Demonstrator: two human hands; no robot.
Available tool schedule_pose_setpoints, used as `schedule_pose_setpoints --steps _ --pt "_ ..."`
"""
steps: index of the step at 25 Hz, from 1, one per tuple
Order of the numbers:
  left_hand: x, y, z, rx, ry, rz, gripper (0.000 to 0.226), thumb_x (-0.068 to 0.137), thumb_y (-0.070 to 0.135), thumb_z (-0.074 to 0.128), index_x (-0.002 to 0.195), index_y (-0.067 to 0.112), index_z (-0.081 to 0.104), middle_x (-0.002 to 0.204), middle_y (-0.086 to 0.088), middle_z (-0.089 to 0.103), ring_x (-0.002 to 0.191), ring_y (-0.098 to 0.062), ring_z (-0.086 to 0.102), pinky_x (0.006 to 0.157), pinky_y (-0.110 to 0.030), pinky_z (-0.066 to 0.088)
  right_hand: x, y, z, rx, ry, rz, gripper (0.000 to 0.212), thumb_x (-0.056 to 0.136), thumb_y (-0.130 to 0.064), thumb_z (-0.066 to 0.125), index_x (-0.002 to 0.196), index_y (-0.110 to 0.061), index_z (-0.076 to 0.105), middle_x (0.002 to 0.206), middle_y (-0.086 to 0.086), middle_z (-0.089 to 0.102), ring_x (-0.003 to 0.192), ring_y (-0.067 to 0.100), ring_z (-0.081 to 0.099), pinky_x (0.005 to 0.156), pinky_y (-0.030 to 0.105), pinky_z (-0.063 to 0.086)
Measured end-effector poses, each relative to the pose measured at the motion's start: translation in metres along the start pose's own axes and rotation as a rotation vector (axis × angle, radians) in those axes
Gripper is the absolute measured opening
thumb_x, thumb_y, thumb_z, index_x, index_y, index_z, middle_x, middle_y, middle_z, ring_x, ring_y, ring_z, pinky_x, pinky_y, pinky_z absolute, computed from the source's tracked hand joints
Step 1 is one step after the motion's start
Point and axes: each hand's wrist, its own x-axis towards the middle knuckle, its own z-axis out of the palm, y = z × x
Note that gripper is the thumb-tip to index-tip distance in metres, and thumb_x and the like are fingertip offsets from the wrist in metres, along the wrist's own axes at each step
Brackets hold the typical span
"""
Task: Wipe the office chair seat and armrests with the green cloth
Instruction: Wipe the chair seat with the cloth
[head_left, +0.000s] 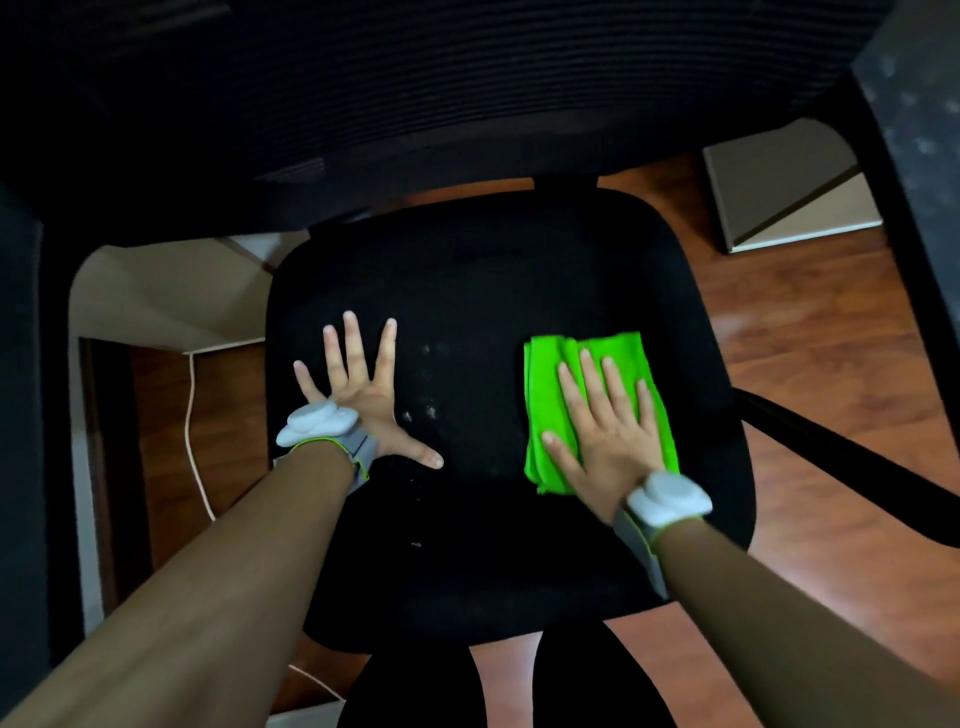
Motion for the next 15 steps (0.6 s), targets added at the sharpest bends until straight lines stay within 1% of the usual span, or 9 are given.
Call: schedule_pose_setpoints --steps 2,3,5,7,10,13,15 --pt "-0.003 0.001 -0.001 0.02 -0.006 0.0 0.167 0.002 0.1 0.032 0.147 0.033 -0.016 0.155 -0.008 -0.028 0.144 -0.03 -0.017 0.101 -0.053 -0.031 -0.012 0.002 0.005 0.002 -0.014 0.017 0.072 0.087 -0.06 0.021 0.149 -0.027 0.006 0.159 -0.002 0.007 0.147 0.022 0.01 0.115 0.047 0.004" --pt "-0.004 0.0 -0.001 0.021 -0.012 0.0 0.168 0.001 0.099 0.034 0.146 0.034 -0.019 0.154 -0.008 -0.029 0.143 -0.029 -0.022 0.1 -0.054 -0.031 -0.007 0.002 0.003 0.005 -0.017 0.031 0.072 0.087 -0.061 0.02 0.149 -0.028 0.003 0.159 -0.003 0.005 0.147 0.021 0.007 0.115 0.047 0.003" --pt "-0.003 0.0 0.002 0.012 -0.009 0.006 0.168 0.0 0.098 0.036 0.143 0.036 -0.025 0.151 -0.006 -0.036 0.141 -0.027 -0.03 0.102 -0.058 -0.026 0.016 0.0 -0.002 0.02 -0.001 0.056 0.072 0.087 -0.062 0.02 0.149 -0.03 0.0 0.16 -0.004 0.001 0.147 0.02 0.002 0.116 0.048 0.001" --pt "0.0 0.0 0.001 0.009 -0.014 0.013 0.168 0.0 0.098 0.037 0.142 0.037 -0.027 0.147 -0.003 -0.043 0.139 -0.026 -0.034 0.102 -0.062 -0.019 0.031 0.001 -0.006 0.031 -0.001 0.044 0.072 0.088 -0.062 0.019 0.148 -0.03 -0.003 0.159 -0.004 -0.003 0.147 0.019 -0.003 0.116 0.047 -0.001" --pt "-0.001 -0.002 0.001 0.014 -0.053 0.001 0.169 -0.002 0.098 0.038 0.141 0.037 -0.029 0.144 -0.002 -0.047 0.136 -0.024 -0.039 0.101 -0.063 -0.016 0.012 0.02 -0.004 -0.003 -0.009 0.037 0.073 0.086 -0.064 0.014 0.147 -0.032 -0.008 0.157 -0.008 -0.011 0.144 0.013 -0.011 0.116 0.044 -0.005" --pt "0.001 0.0 -0.001 0.01 -0.082 -0.013 0.17 -0.004 0.096 0.041 0.138 0.038 -0.034 0.143 -0.003 -0.048 0.134 -0.024 -0.042 0.101 -0.063 -0.017 -0.018 0.037 0.001 -0.055 0.004 0.072 0.073 0.086 -0.064 0.017 0.148 -0.032 -0.004 0.156 -0.007 -0.01 0.144 0.014 -0.007 0.115 0.044 -0.005" --pt "0.001 0.001 -0.003 0.002 -0.111 -0.021 0.17 -0.004 0.094 0.043 0.135 0.039 -0.038 0.141 -0.003 -0.052 0.13 -0.024 -0.047 0.1 -0.063 -0.018 -0.021 0.038 0.001 -0.061 -0.005 0.09 0.072 0.086 -0.063 0.018 0.149 -0.031 0.0 0.156 -0.007 -0.007 0.146 0.017 -0.003 0.114 0.044 -0.005"
